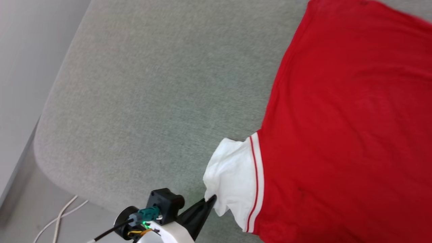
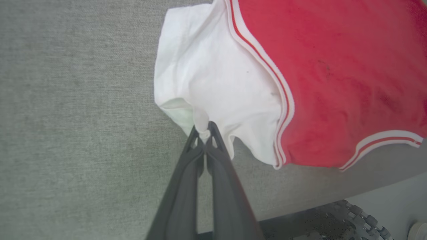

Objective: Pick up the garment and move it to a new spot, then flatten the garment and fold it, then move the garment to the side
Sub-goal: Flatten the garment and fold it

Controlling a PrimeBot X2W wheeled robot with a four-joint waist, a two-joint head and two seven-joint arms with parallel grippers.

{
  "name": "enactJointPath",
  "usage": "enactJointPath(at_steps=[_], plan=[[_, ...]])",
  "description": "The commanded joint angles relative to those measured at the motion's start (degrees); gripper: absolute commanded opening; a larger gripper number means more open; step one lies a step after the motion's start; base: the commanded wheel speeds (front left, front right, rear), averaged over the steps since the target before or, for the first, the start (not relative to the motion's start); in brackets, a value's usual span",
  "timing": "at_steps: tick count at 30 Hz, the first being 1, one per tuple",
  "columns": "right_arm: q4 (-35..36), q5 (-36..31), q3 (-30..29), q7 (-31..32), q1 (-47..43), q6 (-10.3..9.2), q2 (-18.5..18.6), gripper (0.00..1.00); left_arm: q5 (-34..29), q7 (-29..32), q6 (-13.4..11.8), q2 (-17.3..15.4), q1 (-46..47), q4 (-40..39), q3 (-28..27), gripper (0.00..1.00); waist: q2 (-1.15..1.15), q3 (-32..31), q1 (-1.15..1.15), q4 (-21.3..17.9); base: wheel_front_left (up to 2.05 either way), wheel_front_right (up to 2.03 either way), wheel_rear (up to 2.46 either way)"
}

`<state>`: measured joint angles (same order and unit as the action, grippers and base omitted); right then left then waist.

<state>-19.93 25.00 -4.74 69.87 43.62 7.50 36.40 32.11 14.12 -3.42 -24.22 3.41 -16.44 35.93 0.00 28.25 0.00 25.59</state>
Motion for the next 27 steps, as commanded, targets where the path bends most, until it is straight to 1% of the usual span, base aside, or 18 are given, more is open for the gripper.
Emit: enactJointPath(at_steps=[1, 6, 12, 15, 17, 20, 23, 27], plan=[[-0.9, 0.4, 0.7, 0.3, -3.4, -0.02, -0.7, 0.0, 0.4, -0.5, -0.2, -0.1, -0.8, 0.3, -0.5, 0.0, 0.0, -3.6, 0.0, -3.6, 0.0, 0.0, 0.0], [-0.4, 3.7, 1.1, -2.5, -9.7, -0.02, -2.1, 0.0, 2.1, -1.9, -1.1, -1.3, -2.2, 2.2, -3.0, 0.0, 0.0, -8.5, 0.0, -8.4, 0.0, 0.0, 0.0], [1.5, 8.1, 1.7, -5.9, -18.0, -0.02, -2.8, 0.0, 3.7, -3.9, -2.1, -2.5, -4.5, 3.5, -5.8, 0.0, 0.0, -13.9, 0.0, -13.6, 0.0, 0.0, 0.0], [5.3, 9.9, 3.9, -8.1, -23.4, -0.02, -2.1, 0.0, 5.8, -5.1, -2.2, -2.0, -5.9, 3.9, -7.2, 0.0, 0.0, -16.3, 0.0, -15.8, 0.0, 0.0, 0.0], [8.0, 11.4, 4.4, -9.5, -27.0, -0.03, -2.0, 0.0, 6.6, -6.2, -2.7, -2.1, -6.5, 4.3, -8.5, 0.0, 0.0, -17.5, 0.0, -17.3, 0.0, 0.0, 0.0], [11.9, 13.4, 3.6, -11.0, -32.4, -0.02, -2.4, 0.0, 6.5, -7.4, -3.1, -2.5, -7.2, 5.2, -9.5, 0.0, 0.0, -19.1, 0.0, -18.8, 0.0, 0.0, 0.0], [15.3, 14.8, 2.9, -11.8, -37.6, -0.02, -3.6, 0.0, 7.1, -8.7, -3.6, -2.1, -7.6, 5.9, -10.3, 0.0, 0.0, -20.4, 0.0, -20.2, 0.0, 0.0, 0.0], [18.4, 14.9, 1.8, -12.6, -43.5, -0.02, -4.7, 0.0, 7.6, -9.7, -4.0, -1.6, -7.9, 6.6, -10.9, 0.0, 0.0, -21.6, 0.0, -21.8, 0.0, 0.0, 0.0]])
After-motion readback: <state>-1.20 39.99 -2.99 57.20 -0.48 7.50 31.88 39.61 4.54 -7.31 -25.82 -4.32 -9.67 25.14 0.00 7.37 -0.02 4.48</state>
